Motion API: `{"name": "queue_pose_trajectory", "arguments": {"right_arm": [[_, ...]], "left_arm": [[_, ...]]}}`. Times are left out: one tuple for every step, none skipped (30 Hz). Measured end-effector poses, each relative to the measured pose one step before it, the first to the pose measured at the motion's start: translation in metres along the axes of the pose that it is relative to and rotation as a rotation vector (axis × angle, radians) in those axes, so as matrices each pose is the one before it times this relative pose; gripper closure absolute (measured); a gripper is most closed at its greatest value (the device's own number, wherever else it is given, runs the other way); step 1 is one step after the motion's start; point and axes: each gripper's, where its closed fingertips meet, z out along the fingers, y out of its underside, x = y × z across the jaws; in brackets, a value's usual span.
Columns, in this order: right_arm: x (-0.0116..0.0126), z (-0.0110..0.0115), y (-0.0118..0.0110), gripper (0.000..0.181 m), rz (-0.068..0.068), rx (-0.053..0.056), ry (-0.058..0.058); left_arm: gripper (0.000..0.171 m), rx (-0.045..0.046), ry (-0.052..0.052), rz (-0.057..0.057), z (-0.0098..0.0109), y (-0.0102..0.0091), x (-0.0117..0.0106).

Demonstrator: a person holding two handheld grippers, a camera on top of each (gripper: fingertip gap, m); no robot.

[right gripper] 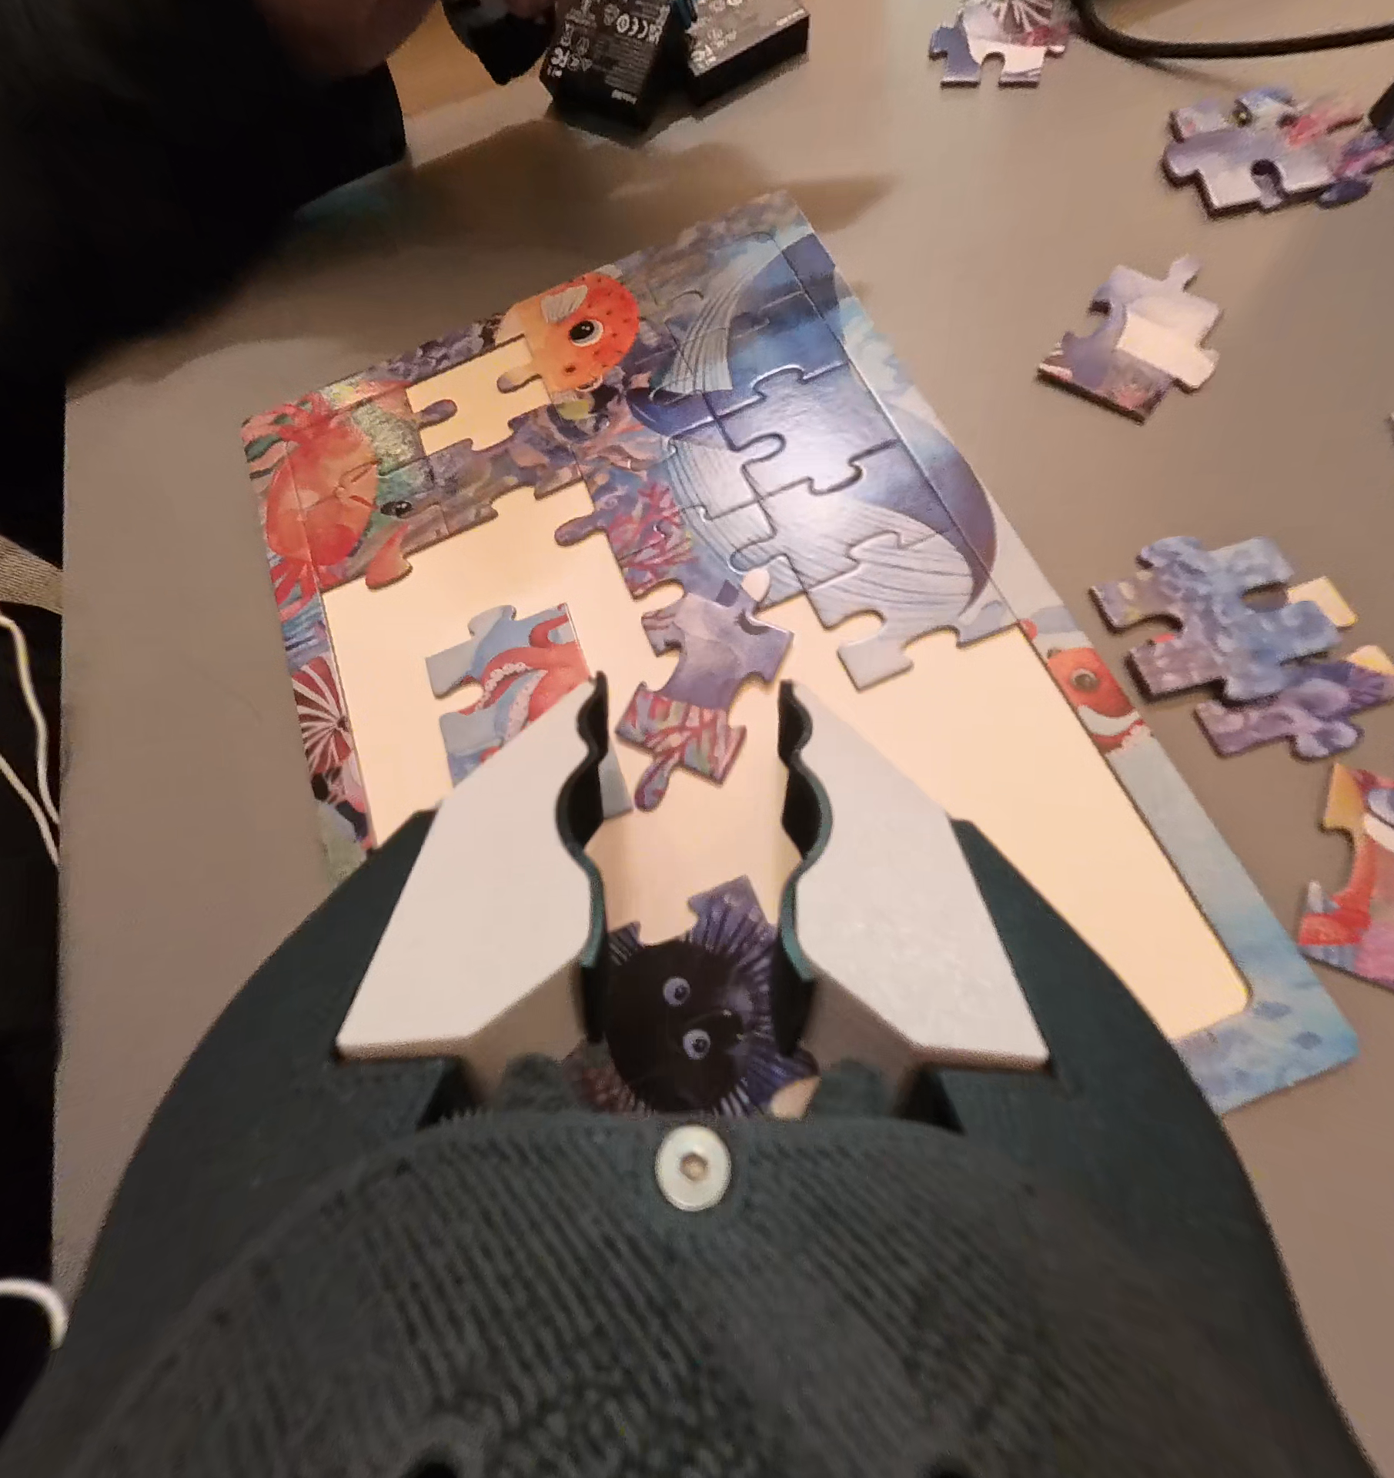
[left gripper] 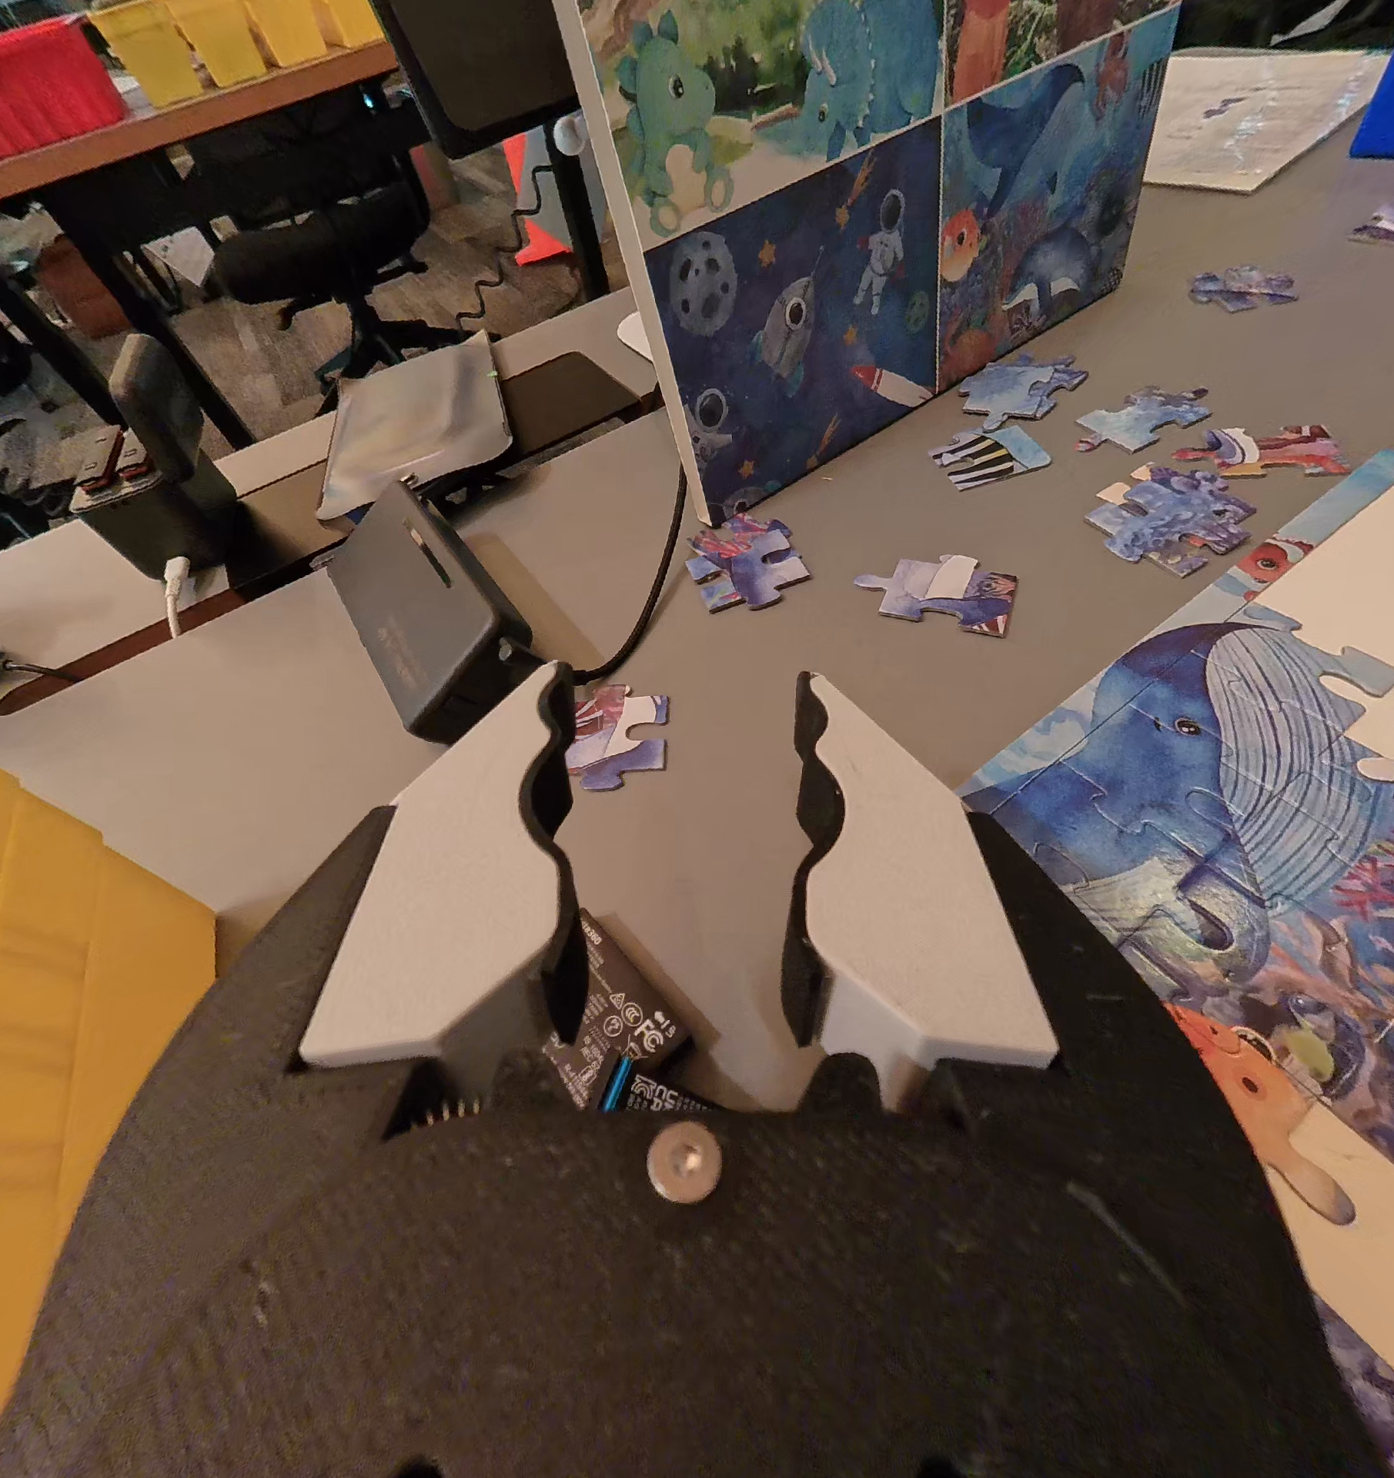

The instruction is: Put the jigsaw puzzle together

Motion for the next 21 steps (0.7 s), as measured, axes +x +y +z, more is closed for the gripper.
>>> {"name": "queue_pose_trajectory", "arguments": {"right_arm": [[-0.00182, 0.00302, -0.00047, 0.138, -0.0163, -0.0083, 0.0105], [-0.00047, 0.00294, 0.00156, 0.137, -0.0212, -0.0188, 0.0181], [0.00084, 0.00287, 0.00314, 0.137, -0.0234, -0.0261, 0.0242], [0.00136, 0.00267, 0.00391, 0.137, -0.0214, -0.0282, 0.0229], [0.00095, 0.00239, 0.00359, 0.137, -0.0151, -0.0232, 0.0151], [0.0004, 0.00095, 0.00076, 0.138, -0.0046, -0.0048, 0.0077], [0.00065, -0.00015, -0.00046, 0.141, 0.0027, 0.0028, 0.0053], [0.00095, 0.00006, -0.00001, 0.143, 0.0082, 0.0015, 0.0029], [0.00143, -0.00013, 0.0002, 0.147, 0.009, 0.0012, 0.004], [0.00108, -0.00041, 0.00017, 0.15, 0.0053, 0.0017, 0.0028], [0.00038, -0.00019, 0.00008, 0.15, 0.0048, 0.0017, -0.0008], [0.00024, -0.00023, 0.0, 0.151, 0.0072, 0.0012, -0.0019], [0.00005, -0.00006, 0.00005, 0.151, 0.0055, 0.0001, -0.0014], [0.00002, -0.00019, 0.00009, 0.151, 0.0015, -0.0005, -0.0005], [0.00006, -0.00008, 0.0001, 0.151, -0.0002, -0.0003, 0.0], [-0.00004, -0.0001, 0.00011, 0.151, 0.0003, -0.0001, 0.0001], [0.00001, -0.00009, -0.00004, 0.151, 0.0001, -0.0002, 0.0001], [-0.00002, -0.00005, 0.00006, 0.151, -0.0003, -0.0002, 0.0003], [0.00009, -0.00014, 0.00001, 0.151, 0.0002, -0.0001, 0.0004], [-0.00002, -0.00007, -0.00007, 0.151, 0.0007, 0.0, 0.0002], [0.00006, -0.00012, 0.00011, 0.151, 0.0005, 0.0001, -0.0001]], "left_arm": [[0.119, -0.00032, 0.0017, 0.0017, 0.0002, -0.00006, 0.00084], [0.119, -0.00151, 0.0007, 0.0025, 0.00025, 0.00005, 0.00066], [0.119, -0.00139, -0.0002, 0.0027, 0.00018, 0.0002, 0.00038], [0.119, -0.00057, -0.0004, 0.0018, 0.00003, 0.0001, 0.00019], [0.119, 0.00073, -0.0001, 0.0004, -0.00007, -0.00019, 0.00014], [0.119, 0.00132, 0.0, -0.0008, -0.00013, -0.00018, -0.00004], [0.119, 0.00091, 0.0005, -0.0016, -0.00008, -0.00013, -0.00012], [0.119, 0.00069, 0.0004, -0.0015, -0.00007, -0.00002, 0.00002], [0.119, 0.00065, 0.0003, -0.0008, 0.00005, -0.00009, 0.00009], [0.119, 0.00019, 0.0001, 0.0002, 0.00001, -0.00003, 0.0], [0.119, 0.00001, -0.0002, 0.0012, -0.00003, -0.00004, 0.00017], [0.119, 0.00023, -0.0005, 0.0015, -0.00005, -0.00016, 0.00009], [0.119, 0.00046, -0.0002, 0.0011, 0.0, -0.0001, 0.00018], [0.119, 0.00007, 0.0002, 0.0008, -0.00008, -0.00001, 0.00018], [0.119, -0.00016, 0.0003, 0.0005, 0.00005, -0.00001, 0.00007], [0.119, 0.00003, 0.0003, 0.0002, 0.0001, 0.00005, 0.00011], [0.119, 0.00027, 0.0001, 0.0002, -0.00009, -0.00011, 0.00005], [0.119, 0.0005, -0.0001, 0.0002, -0.00004, -0.00005, 0.00004], [0.119, 0.00083, 0.0, 0.0, -0.00005, -0.00019, 0.00005], [0.119, 0.00044, 0.0002, 0.0, -0.00004, -0.00004, 0.0001], [0.119, -0.00042, 0.0006, 0.0, 0.0001, 0.0, 0.00009]]}}
